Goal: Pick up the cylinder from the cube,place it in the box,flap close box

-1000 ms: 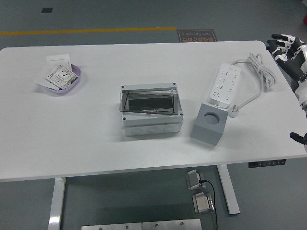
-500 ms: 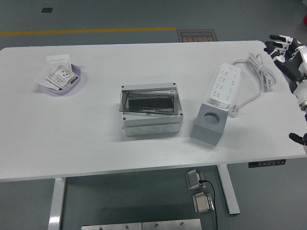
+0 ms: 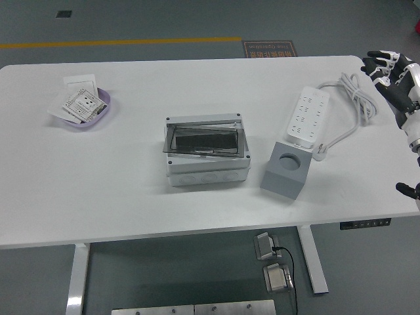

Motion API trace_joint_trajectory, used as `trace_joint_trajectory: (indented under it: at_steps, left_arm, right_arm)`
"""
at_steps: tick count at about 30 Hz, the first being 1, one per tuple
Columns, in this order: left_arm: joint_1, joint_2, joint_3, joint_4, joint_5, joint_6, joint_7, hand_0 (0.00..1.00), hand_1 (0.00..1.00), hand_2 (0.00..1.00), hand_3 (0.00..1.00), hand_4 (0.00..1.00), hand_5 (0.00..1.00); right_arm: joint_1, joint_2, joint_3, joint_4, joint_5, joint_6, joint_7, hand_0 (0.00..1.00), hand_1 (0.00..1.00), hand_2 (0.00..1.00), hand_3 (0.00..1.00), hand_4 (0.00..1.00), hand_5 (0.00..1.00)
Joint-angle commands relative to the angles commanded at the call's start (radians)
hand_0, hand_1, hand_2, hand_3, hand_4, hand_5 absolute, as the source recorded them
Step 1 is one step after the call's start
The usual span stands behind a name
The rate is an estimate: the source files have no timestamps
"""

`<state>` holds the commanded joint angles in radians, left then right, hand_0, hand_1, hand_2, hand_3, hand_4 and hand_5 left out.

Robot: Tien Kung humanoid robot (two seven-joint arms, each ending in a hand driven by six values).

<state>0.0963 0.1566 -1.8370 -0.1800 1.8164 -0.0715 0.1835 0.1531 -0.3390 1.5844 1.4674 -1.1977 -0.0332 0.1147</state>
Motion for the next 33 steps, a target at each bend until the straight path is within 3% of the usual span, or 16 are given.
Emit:
trace_joint_trajectory:
  at_steps: [4, 5, 20, 28, 29, 33]
  left_arm:
    - [0.000, 0.000, 0.001, 0.000, -0.002, 0.000, 0.000, 0.582, 0.621, 0.542, 0.587, 0.716, 0.361]
    - [0.000, 0.000, 0.002, 0.000, -0.002, 0.000, 0.000, 0.581, 0.620, 0.542, 0.564, 0.715, 0.361]
    - [0.000, 0.000, 0.013, 0.000, -0.015, 0.000, 0.000, 0.581, 0.620, 0.541, 0.551, 0.713, 0.361]
    - [0.005, -0.005, -0.012, 0.000, 0.010, 0.005, 0.001, 0.581, 0.620, 0.542, 0.552, 0.712, 0.361]
    - [0.005, -0.006, -0.014, 0.000, 0.011, 0.005, 0.001, 0.581, 0.621, 0.541, 0.557, 0.712, 0.362]
    - [0.000, -0.006, -0.007, 0.000, 0.005, 0.006, -0.002, 0.581, 0.621, 0.541, 0.557, 0.712, 0.362]
  right_arm:
    - [-0.001, 0.000, 0.001, 0.000, 0.001, -0.001, 0.000, 0.749, 0.653, 0.678, 0.500, 0.743, 0.415]
    - [-0.001, 0.000, 0.001, 0.000, 0.001, -0.001, 0.000, 0.748, 0.653, 0.680, 0.439, 0.744, 0.418]
    - [-0.005, 0.003, 0.007, -0.005, 0.002, -0.003, 0.001, 0.751, 0.656, 0.682, 0.456, 0.748, 0.431]
    - [0.004, 0.001, 0.003, -0.009, 0.016, -0.030, 0.035, 0.753, 0.657, 0.683, 0.465, 0.749, 0.442]
    - [0.005, 0.000, 0.002, -0.010, 0.017, -0.032, 0.036, 0.753, 0.657, 0.670, 0.584, 0.749, 0.443]
    - [0.009, -0.001, -0.003, -0.012, 0.024, -0.040, 0.038, 0.753, 0.657, 0.670, 0.584, 0.749, 0.443]
